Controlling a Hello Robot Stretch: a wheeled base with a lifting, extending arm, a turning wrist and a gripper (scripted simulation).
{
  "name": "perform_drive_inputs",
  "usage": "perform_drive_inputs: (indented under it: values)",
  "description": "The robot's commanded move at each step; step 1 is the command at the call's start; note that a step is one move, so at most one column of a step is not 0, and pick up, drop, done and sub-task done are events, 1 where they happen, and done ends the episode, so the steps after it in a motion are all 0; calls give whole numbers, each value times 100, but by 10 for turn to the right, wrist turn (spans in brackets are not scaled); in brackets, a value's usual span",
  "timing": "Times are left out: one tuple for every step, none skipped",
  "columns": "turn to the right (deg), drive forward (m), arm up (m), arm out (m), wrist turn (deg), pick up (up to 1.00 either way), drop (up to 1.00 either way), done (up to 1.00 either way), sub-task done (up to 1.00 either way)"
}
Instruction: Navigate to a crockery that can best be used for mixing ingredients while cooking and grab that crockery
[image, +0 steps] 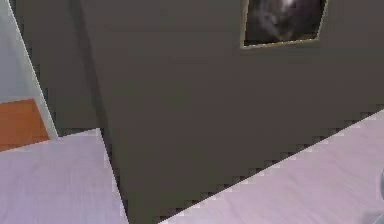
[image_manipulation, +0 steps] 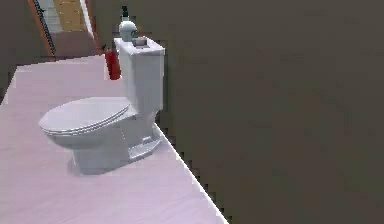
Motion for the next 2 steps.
perform_drive_inputs:
  values:
    - [-420,0,0,0,0,0,0,0,0]
    - [0,100,0,0,0,0,0,0,0]
